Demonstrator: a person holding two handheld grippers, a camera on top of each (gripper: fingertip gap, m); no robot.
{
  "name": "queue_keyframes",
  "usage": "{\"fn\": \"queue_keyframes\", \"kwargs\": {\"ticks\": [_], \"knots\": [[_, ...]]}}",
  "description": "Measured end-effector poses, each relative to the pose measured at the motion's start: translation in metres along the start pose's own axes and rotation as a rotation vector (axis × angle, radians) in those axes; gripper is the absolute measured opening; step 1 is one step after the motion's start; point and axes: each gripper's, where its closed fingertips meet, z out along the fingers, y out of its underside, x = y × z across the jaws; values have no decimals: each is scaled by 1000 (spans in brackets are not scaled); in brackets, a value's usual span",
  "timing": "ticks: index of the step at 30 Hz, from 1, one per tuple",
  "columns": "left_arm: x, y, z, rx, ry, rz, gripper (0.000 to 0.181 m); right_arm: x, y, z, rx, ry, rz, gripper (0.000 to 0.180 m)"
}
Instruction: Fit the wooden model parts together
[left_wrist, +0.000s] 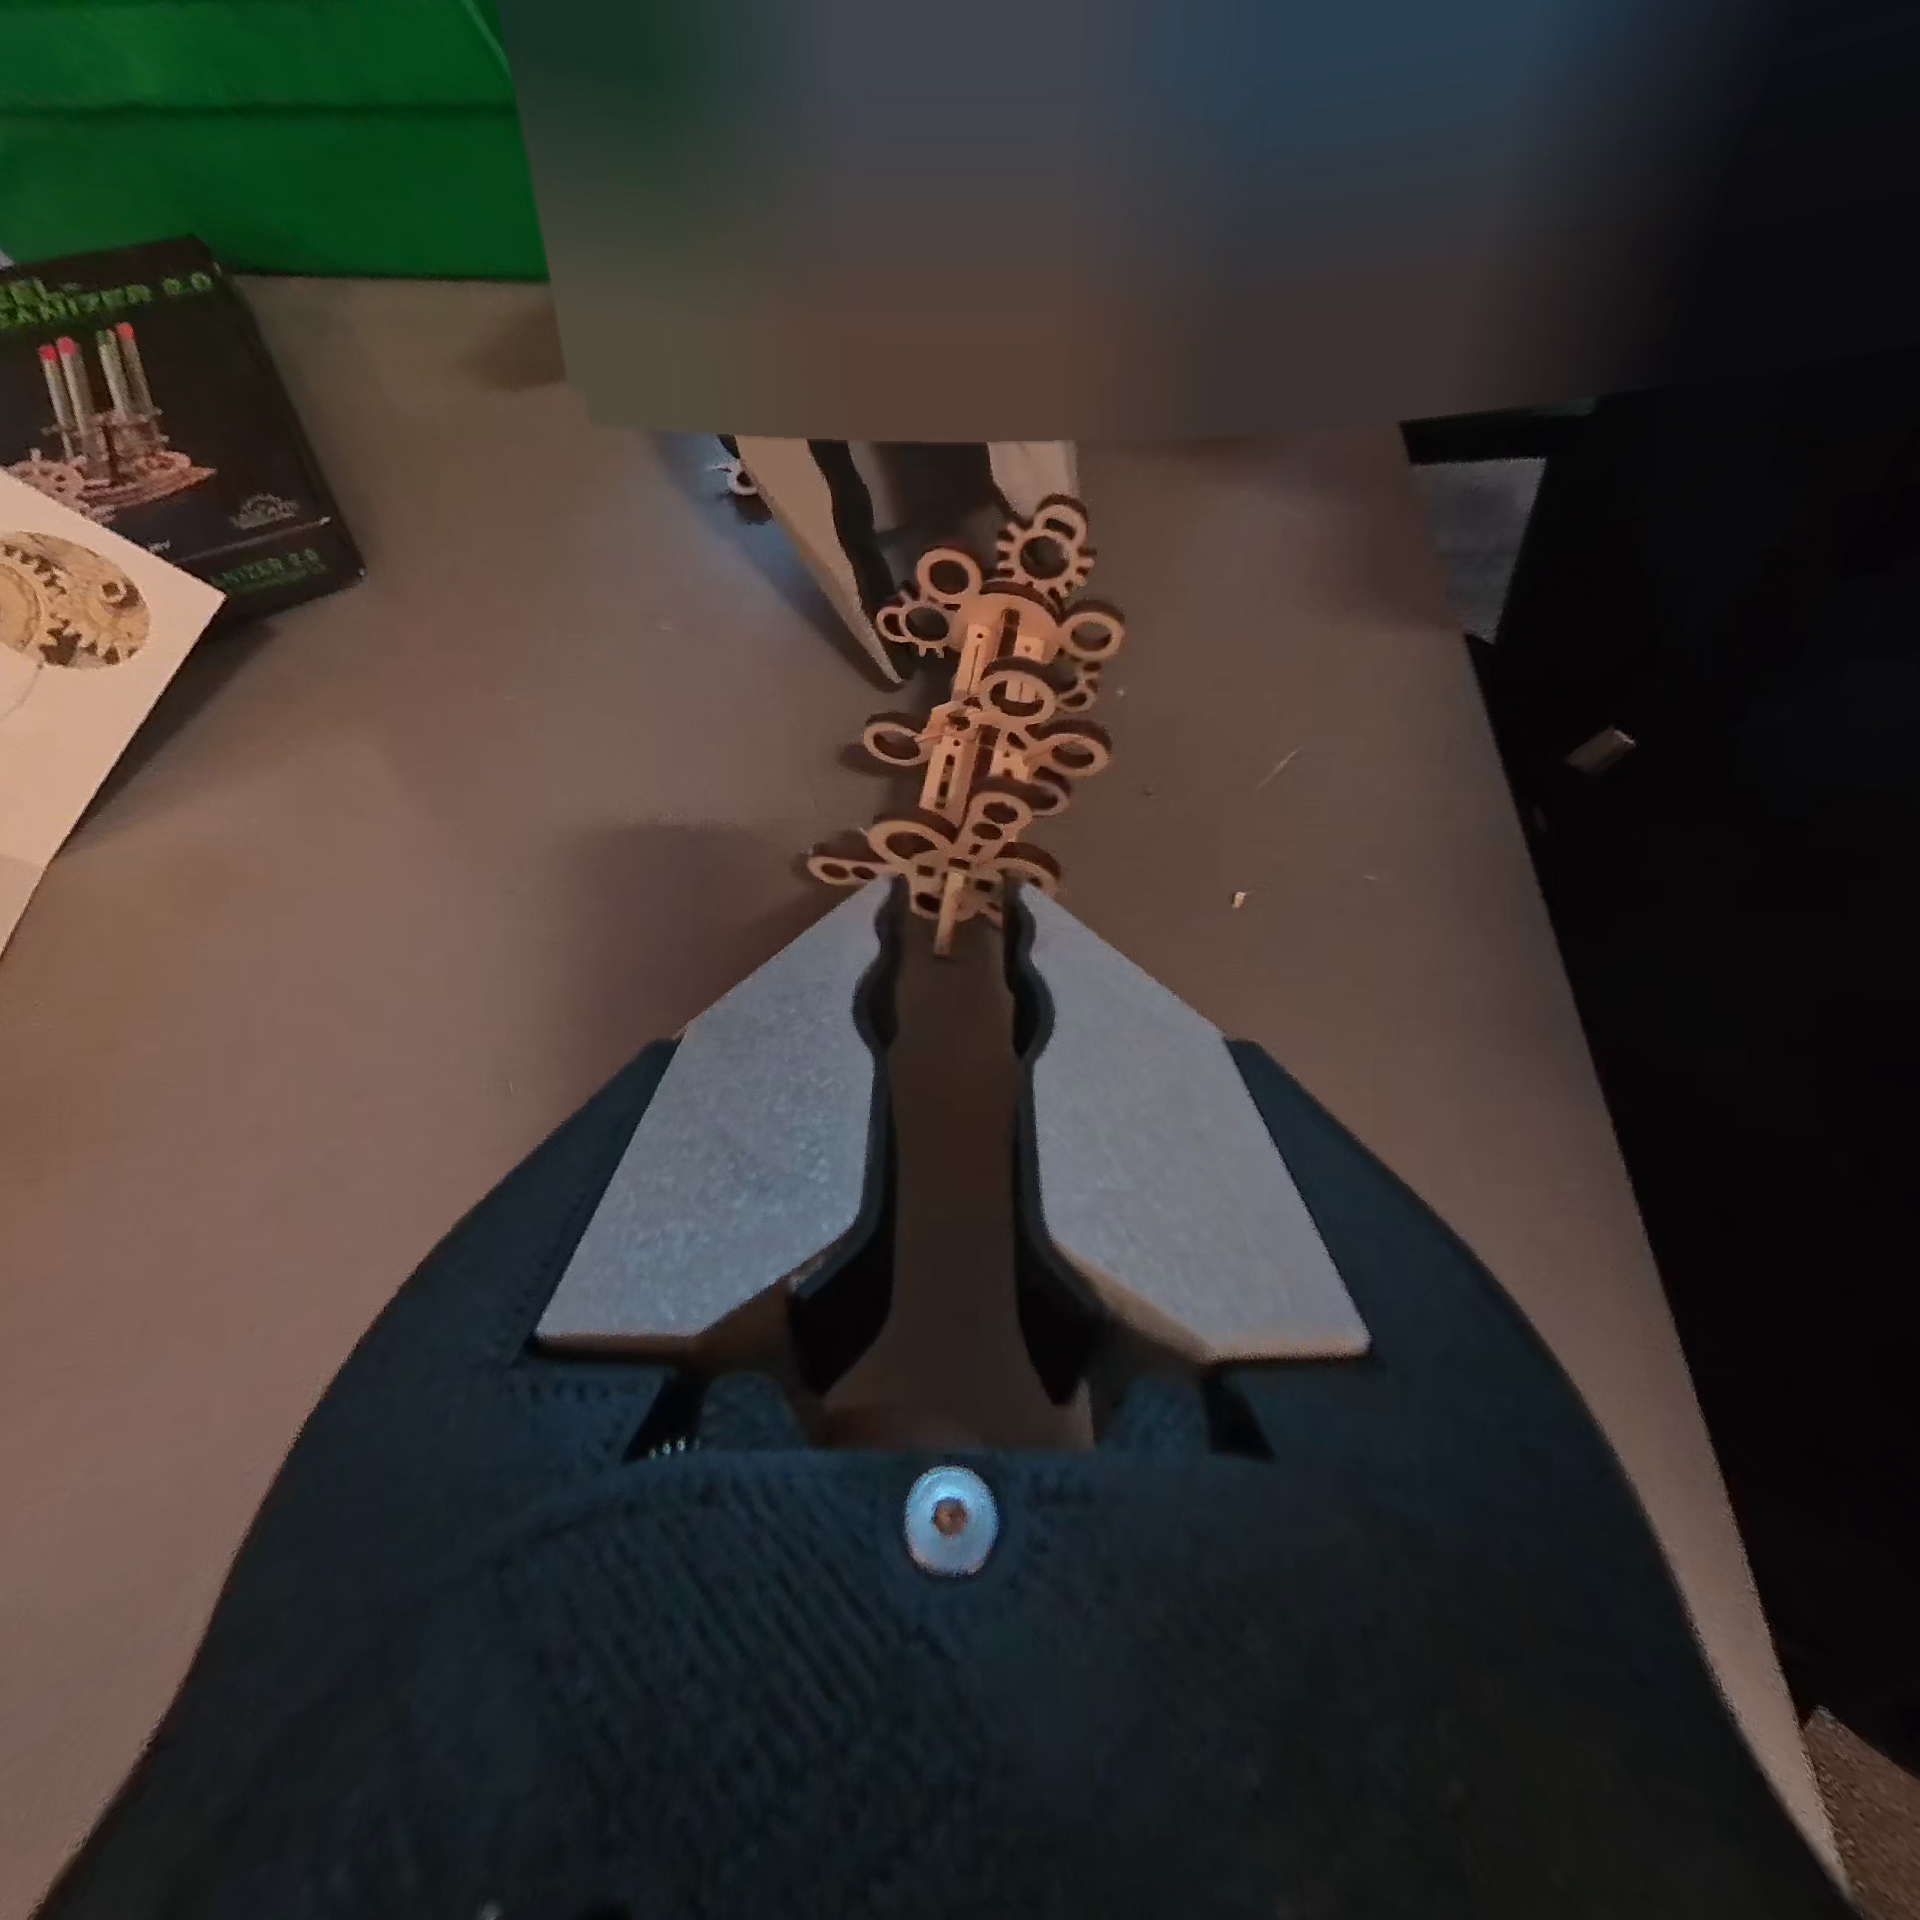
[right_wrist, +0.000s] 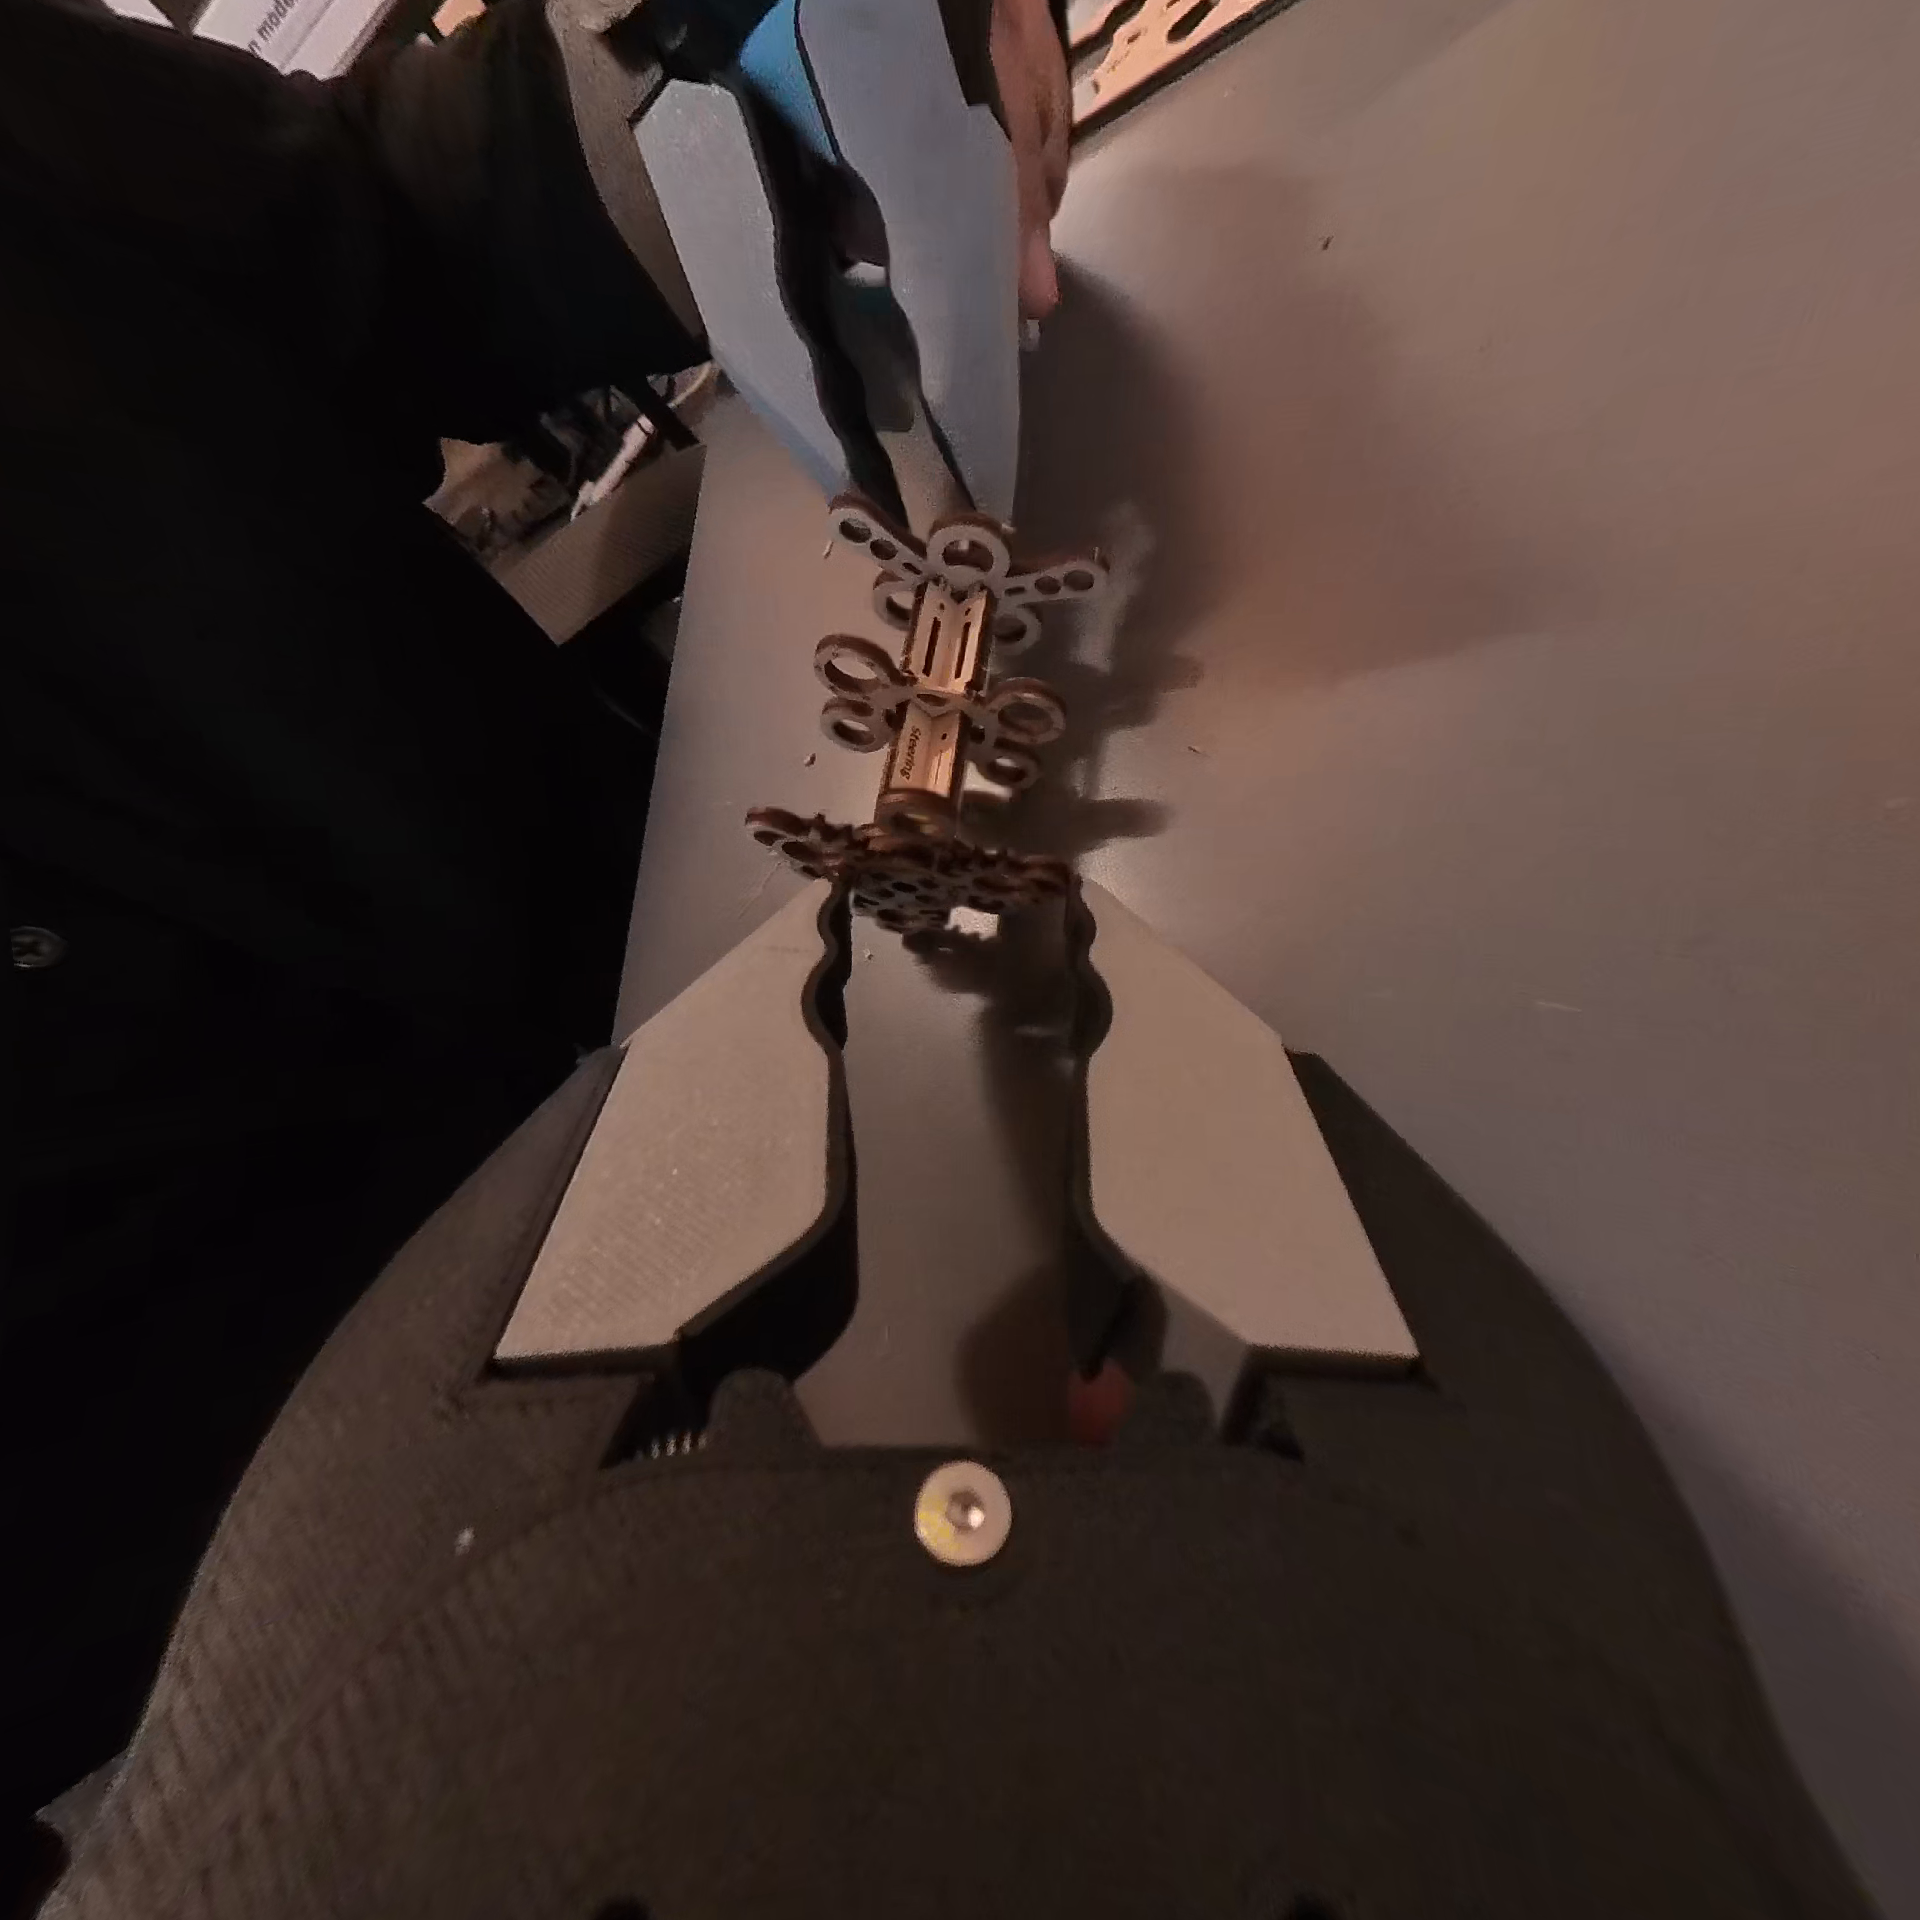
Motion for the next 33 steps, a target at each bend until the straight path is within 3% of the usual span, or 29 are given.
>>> {"fn": "queue_keyframes", "kwargs": {"ticks": [15,20,33], "knots": [[-2,1,5,-20,38,40,2,0,2,1,-14,-11,9,35],[-6,3,9,-47,-16,56,0,-8,0,5,-14,-71,44,35],[-2,7,9,-66,-3,60,1,9,-4,-12,42,48,36,38]]}}
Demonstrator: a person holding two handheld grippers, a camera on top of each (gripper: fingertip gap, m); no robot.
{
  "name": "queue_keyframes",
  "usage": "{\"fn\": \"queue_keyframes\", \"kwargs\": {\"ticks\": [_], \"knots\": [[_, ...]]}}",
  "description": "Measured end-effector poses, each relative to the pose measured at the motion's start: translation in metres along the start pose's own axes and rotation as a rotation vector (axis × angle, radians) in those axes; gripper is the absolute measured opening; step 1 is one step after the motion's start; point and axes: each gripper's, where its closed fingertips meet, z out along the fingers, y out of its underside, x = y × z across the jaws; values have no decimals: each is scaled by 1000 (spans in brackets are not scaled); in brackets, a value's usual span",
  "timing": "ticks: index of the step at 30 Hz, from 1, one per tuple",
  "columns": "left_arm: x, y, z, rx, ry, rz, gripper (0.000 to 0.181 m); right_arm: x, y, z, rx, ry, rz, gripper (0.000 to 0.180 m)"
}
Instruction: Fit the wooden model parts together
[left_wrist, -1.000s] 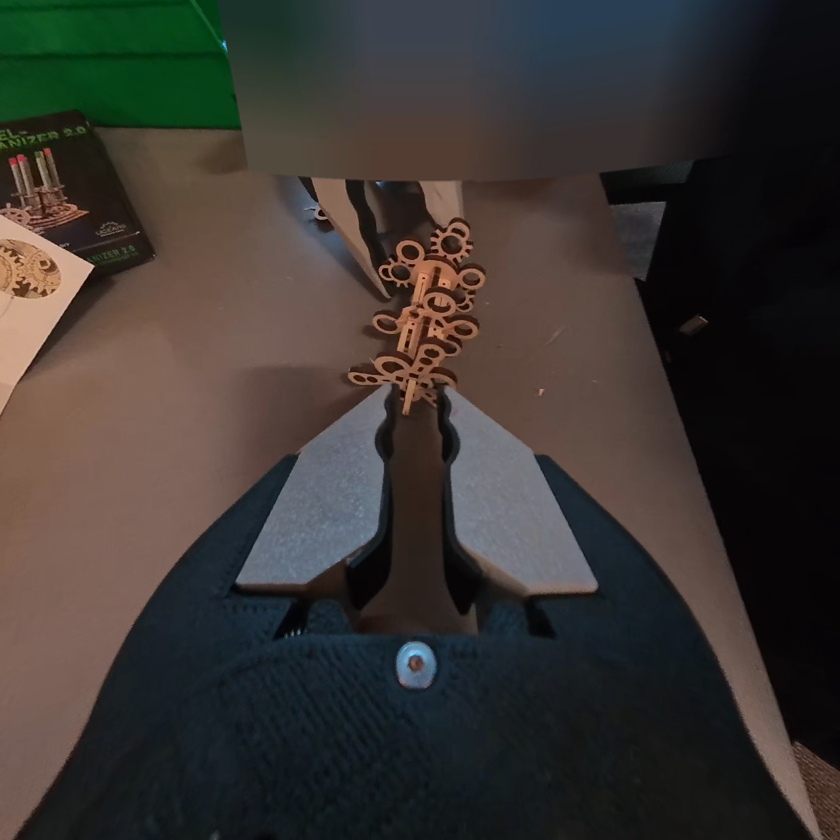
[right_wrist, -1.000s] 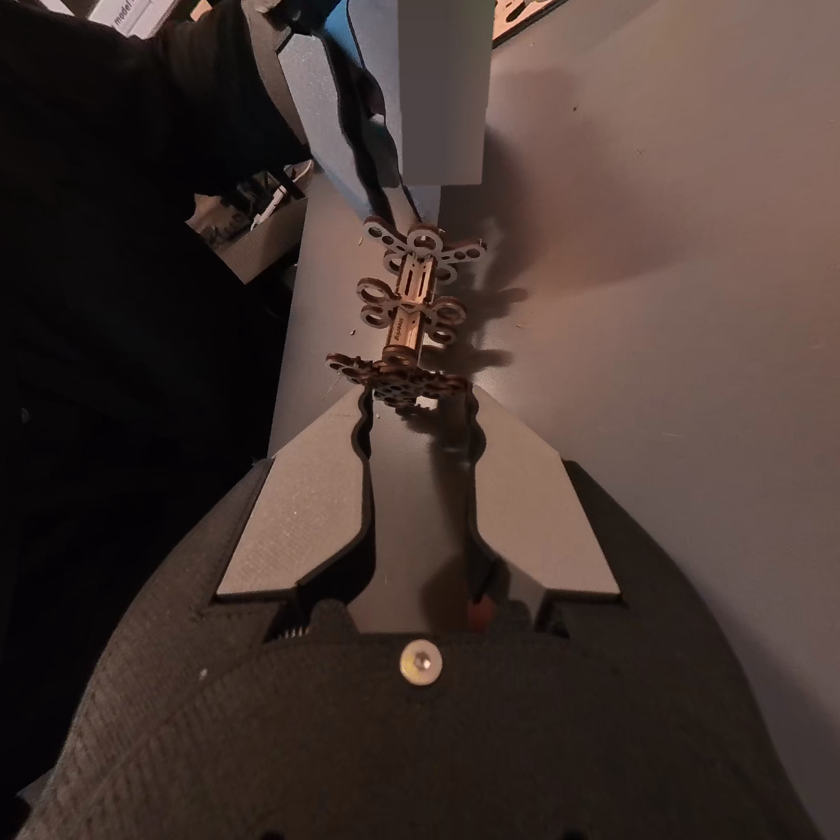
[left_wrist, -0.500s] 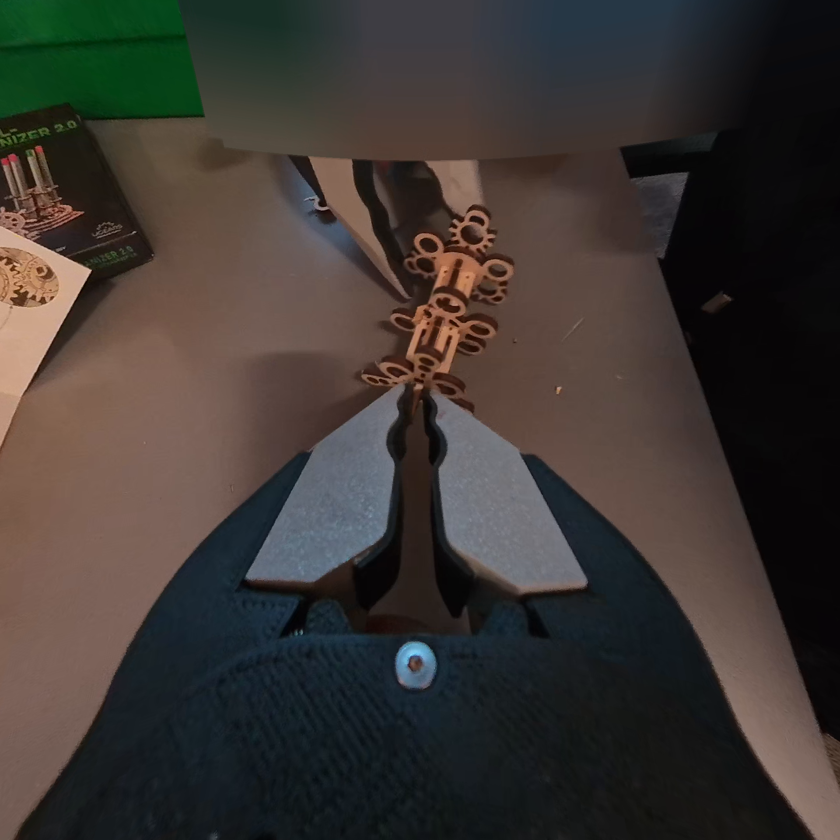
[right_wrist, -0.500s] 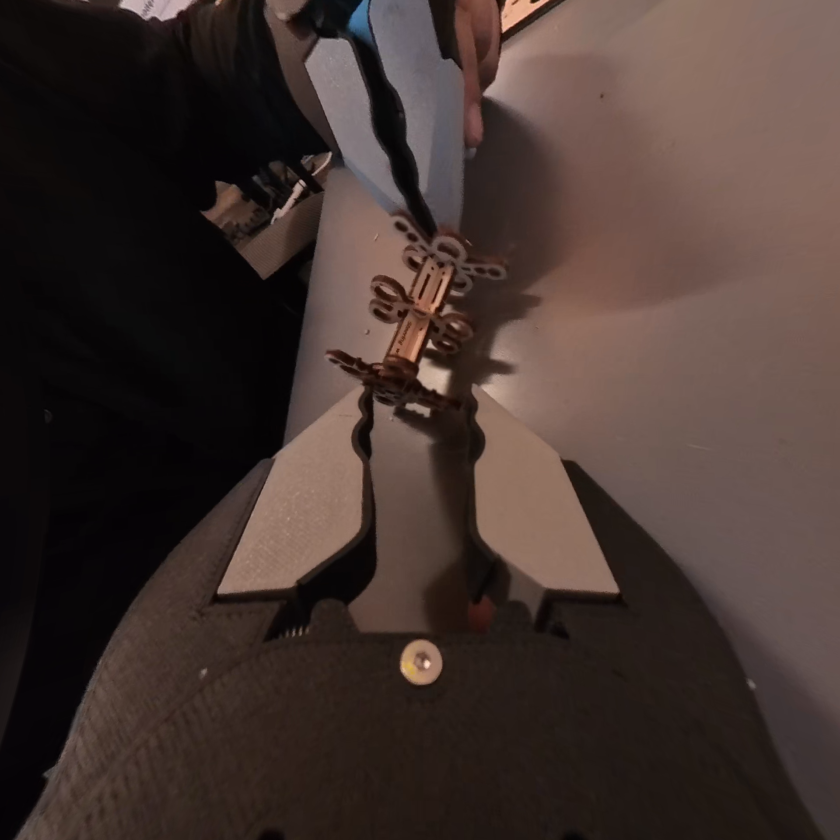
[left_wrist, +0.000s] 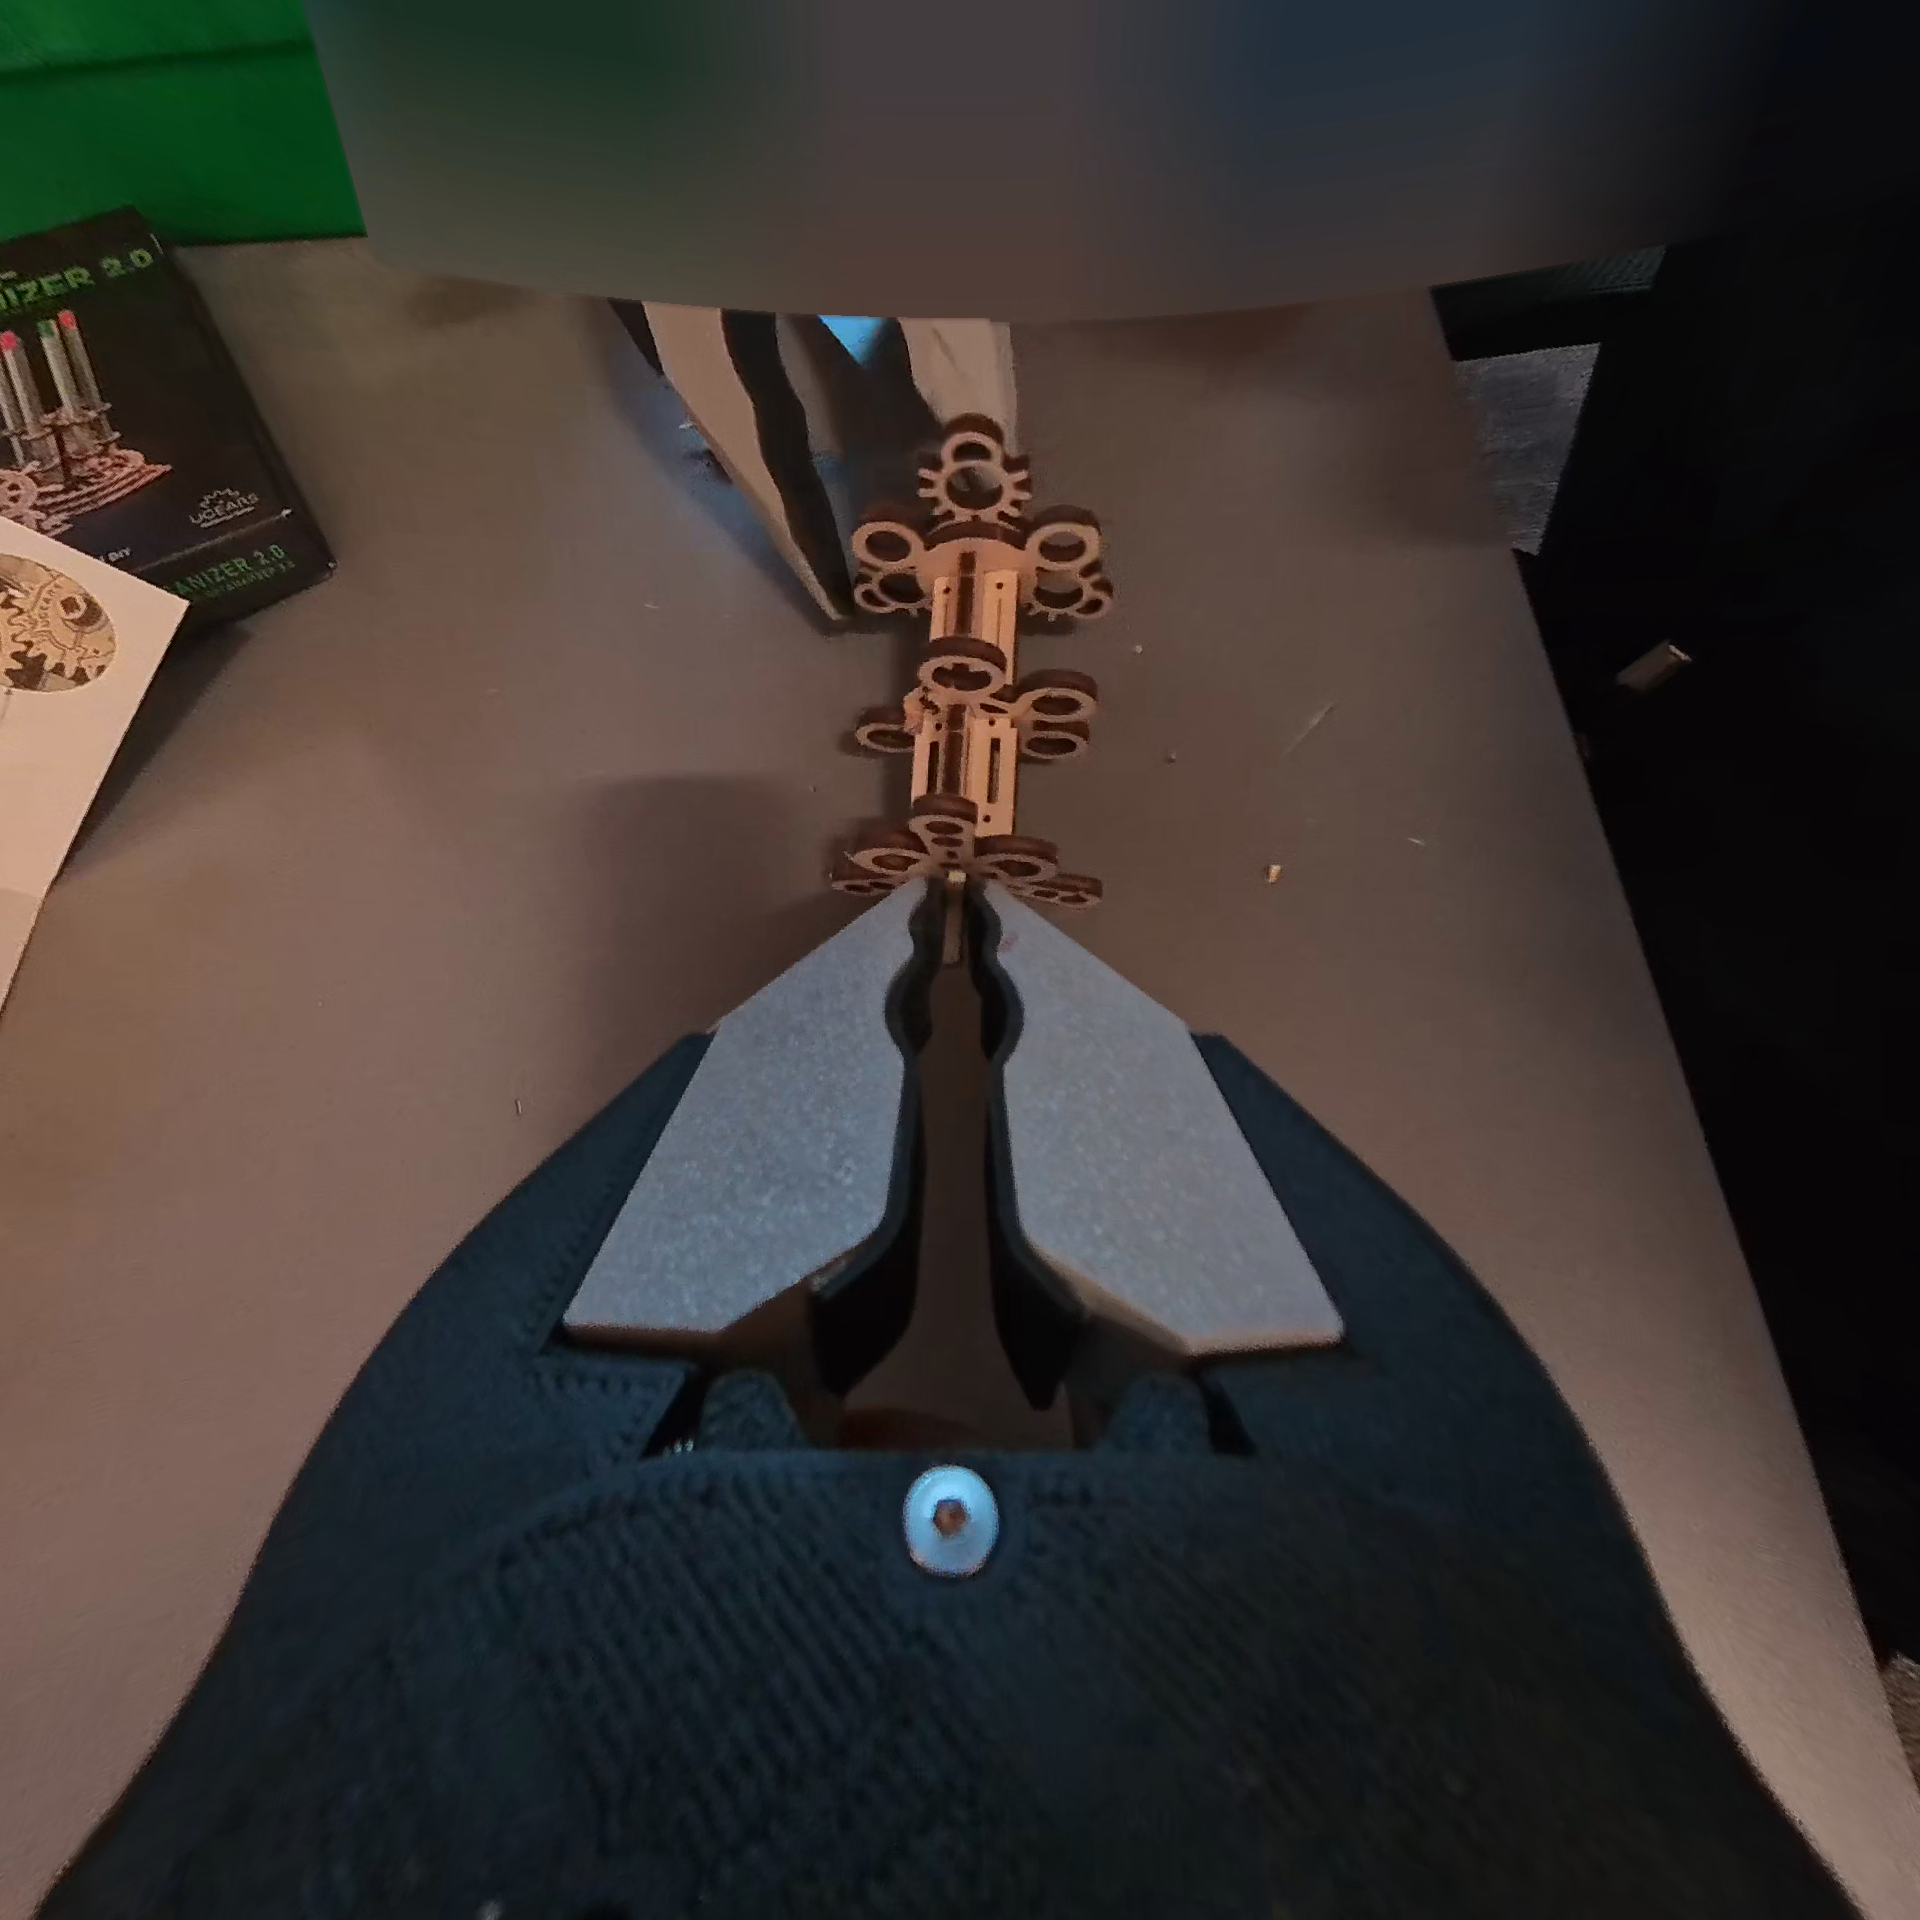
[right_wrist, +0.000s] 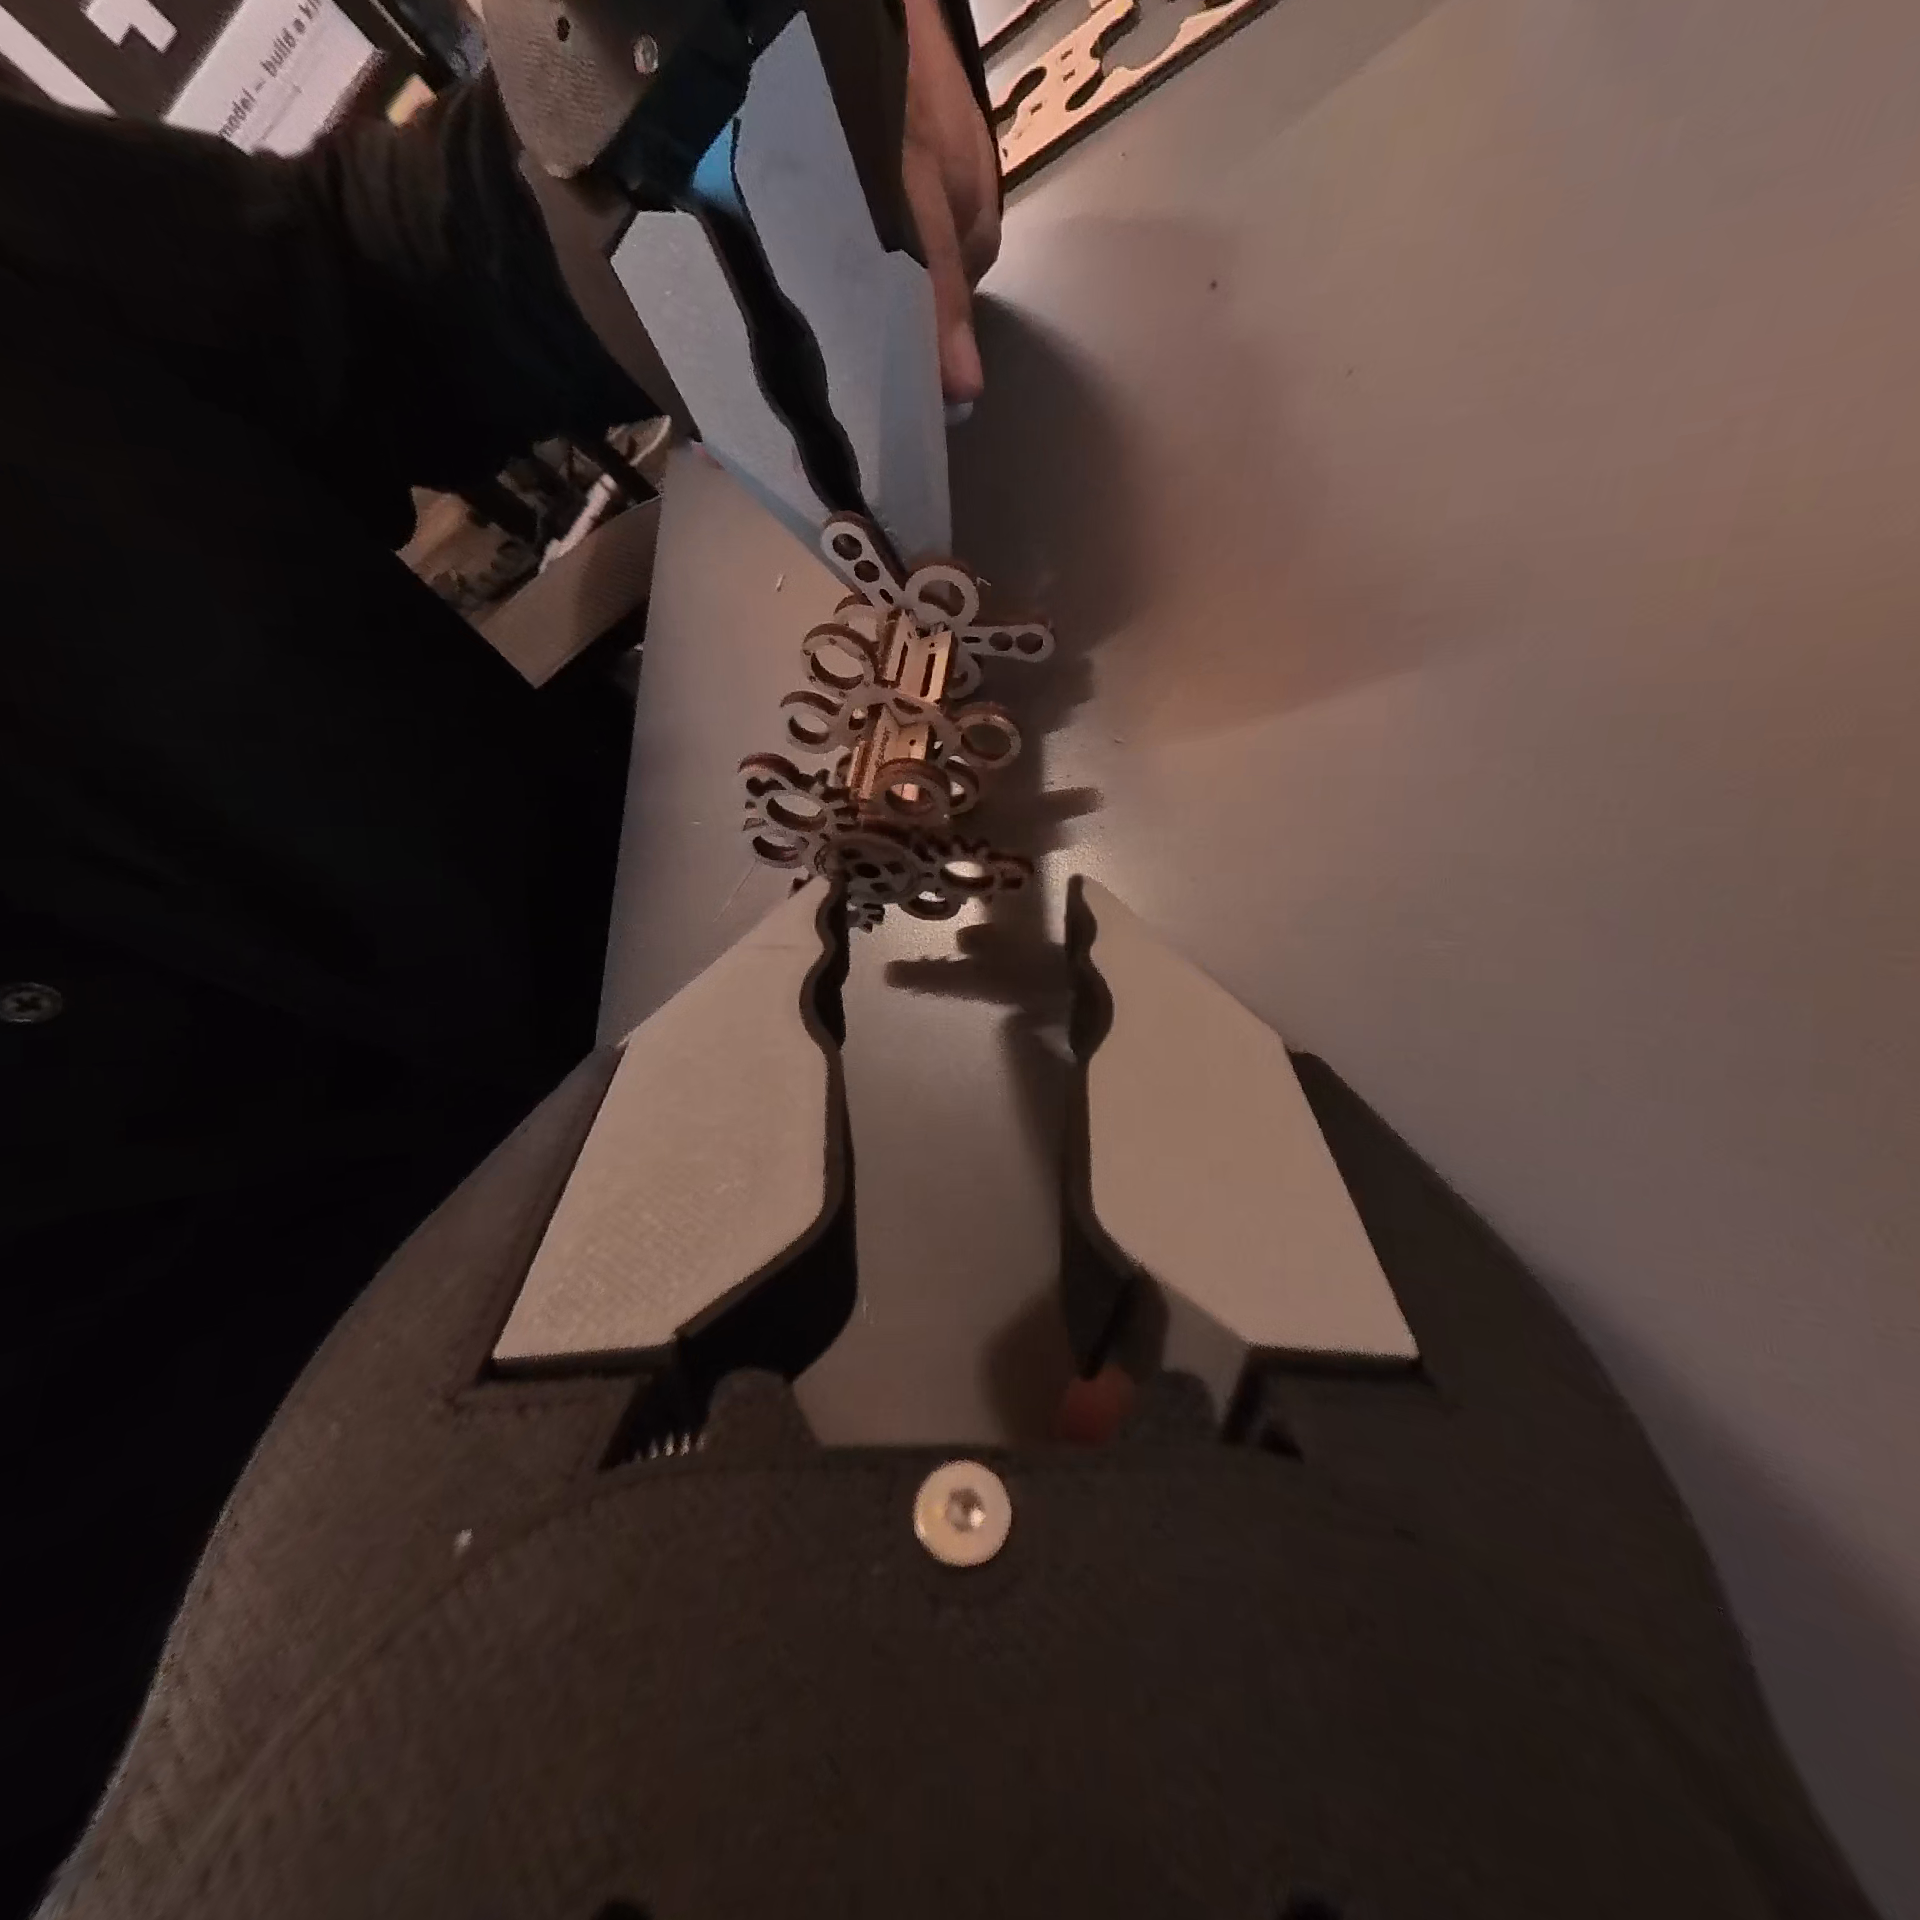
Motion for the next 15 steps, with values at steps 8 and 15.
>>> {"fn": "queue_keyframes", "kwargs": {"ticks": [8,15], "knots": [[-2,2,-2,-3,-25,7,1,-3,1,-9,17,62,-96,39],[-2,2,-1,-3,-22,8,1,-11,-7,-3,63,240,-306,41]]}}
